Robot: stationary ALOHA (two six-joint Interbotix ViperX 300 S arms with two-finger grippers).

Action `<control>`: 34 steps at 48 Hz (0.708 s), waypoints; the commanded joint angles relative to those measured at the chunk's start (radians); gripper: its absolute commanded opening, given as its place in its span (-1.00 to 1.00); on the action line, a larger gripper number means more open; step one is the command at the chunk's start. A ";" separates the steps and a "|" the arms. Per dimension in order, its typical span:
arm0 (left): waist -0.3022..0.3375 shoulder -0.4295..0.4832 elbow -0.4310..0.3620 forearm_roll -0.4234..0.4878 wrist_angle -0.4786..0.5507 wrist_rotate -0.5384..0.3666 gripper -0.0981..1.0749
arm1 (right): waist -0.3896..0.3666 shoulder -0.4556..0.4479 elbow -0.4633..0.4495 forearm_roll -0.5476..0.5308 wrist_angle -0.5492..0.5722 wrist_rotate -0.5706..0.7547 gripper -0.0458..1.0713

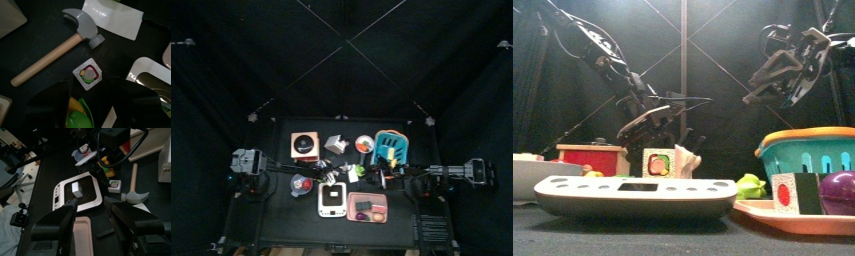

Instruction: Place white sushi piece above stove

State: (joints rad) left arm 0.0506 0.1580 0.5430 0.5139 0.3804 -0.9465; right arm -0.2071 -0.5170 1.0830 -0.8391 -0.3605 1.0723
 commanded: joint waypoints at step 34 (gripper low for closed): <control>-0.011 -0.051 -0.011 0.000 -0.006 0.011 0.62 | -0.005 -0.014 -0.006 0.002 -0.005 -0.002 0.56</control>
State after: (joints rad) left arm 0.0430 0.1442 0.5446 0.5139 0.3789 -0.9403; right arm -0.2071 -0.5185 1.0861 -0.8391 -0.3605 1.0723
